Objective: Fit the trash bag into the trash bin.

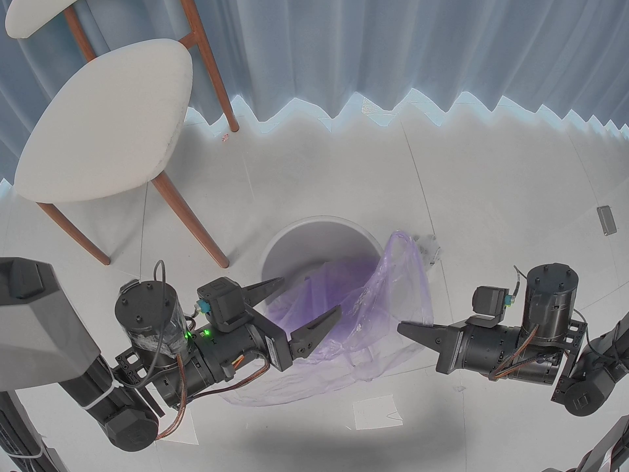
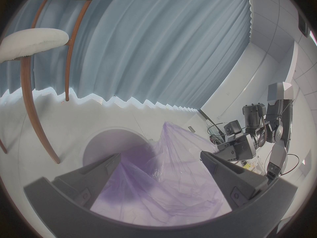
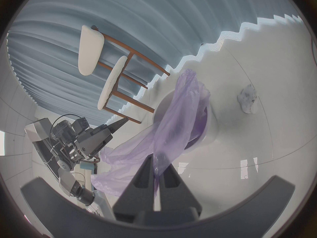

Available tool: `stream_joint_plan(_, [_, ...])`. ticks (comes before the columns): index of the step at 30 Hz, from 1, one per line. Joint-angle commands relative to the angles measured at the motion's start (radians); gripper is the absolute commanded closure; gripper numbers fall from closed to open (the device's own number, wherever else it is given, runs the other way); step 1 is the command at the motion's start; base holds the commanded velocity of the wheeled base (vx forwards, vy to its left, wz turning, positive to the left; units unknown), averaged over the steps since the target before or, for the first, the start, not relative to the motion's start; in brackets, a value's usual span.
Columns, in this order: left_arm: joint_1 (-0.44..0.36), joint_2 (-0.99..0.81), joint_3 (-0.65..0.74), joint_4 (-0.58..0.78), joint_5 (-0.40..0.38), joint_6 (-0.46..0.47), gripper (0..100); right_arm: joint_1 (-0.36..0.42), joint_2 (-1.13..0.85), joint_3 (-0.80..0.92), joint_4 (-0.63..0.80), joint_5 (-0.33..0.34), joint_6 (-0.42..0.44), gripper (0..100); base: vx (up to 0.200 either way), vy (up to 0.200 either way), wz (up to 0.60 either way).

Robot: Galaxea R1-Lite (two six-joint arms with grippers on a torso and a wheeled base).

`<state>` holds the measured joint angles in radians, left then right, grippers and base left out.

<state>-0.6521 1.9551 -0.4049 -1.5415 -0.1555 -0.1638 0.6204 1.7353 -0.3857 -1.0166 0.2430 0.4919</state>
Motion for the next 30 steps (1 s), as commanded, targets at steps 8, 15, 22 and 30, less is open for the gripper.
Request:
stream_joint_plan(8, [-0.017,0.011,0.078,-0.003,-0.065,0.006,0,-0.001,0.009,0.016,-0.002,-0.001,-0.001,100,0.000,0.000,0.00])
stream_joint_plan(15, [-0.029,0.011,0.097,-0.003,-0.191,0.009,0,0.030,0.030,0.048,-0.002,-0.008,-0.062,100,0.000,0.000,0.00])
stream_joint_plan(22, [-0.021,0.071,0.020,0.006,-0.286,0.073,0,0.033,0.021,0.054,-0.004,-0.033,-0.079,100,0.000,0.000,0.00])
stream_joint_plan(30, [0.002,0.105,0.024,0.104,-0.286,0.239,0,0.036,0.023,0.056,-0.004,-0.062,-0.081,100,0.000,0.000,0.00])
